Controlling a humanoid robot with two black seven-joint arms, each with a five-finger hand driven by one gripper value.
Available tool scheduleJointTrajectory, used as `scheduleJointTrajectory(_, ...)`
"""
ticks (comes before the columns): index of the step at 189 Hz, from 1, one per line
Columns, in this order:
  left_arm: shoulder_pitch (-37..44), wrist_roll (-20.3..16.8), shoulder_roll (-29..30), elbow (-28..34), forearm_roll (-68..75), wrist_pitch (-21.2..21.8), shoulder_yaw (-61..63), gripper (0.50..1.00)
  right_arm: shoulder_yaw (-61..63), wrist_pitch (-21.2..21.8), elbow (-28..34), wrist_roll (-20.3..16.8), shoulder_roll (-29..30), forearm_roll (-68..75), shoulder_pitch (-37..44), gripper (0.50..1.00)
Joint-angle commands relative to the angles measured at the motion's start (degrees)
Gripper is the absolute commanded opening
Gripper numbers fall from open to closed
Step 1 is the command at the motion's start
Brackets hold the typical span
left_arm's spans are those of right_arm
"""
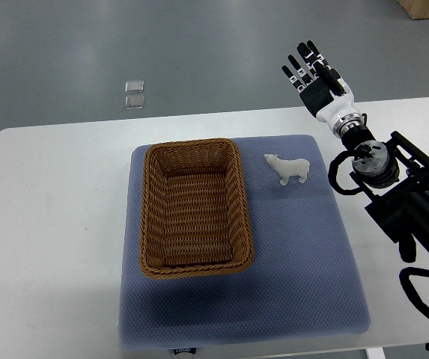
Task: Place white bear in brown basket with right hand
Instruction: 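Move the right hand over the white bear figurine, fingers open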
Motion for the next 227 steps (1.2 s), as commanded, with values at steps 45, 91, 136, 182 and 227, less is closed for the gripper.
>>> scheduleJointTrajectory(45,0.0,0.0,0.0,0.0,-0.2,0.1,-0.1,1.0,-0.1,0.0,0.0,-0.1,0.0,0.0,0.3,0.924)
scheduleJointTrajectory(91,0.0,0.0,0.0,0.0,-0.2,0.1,-0.1,1.0,-3.7,0.4,0.1,-0.3,-2.6,-5.9,1.3,0.924)
scheduleJointTrajectory(136,0.0,0.0,0.0,0.1,-0.3,0.1,-0.1,1.0,-10.6,4.2,0.2,-1.6,-7.3,-19.5,7.8,0.924)
scheduleJointTrajectory(182,0.0,0.0,0.0,0.0,-0.2,0.0,-0.1,1.0,-26.6,7.6,1.0,-6.0,-13.7,-37.7,18.0,0.924)
scheduleJointTrajectory(227,-0.1,0.0,0.0,-0.1,-0.2,-0.1,-0.1,1.0,-47.8,9.2,5.7,-11.6,-16.5,-46.0,26.4,0.926)
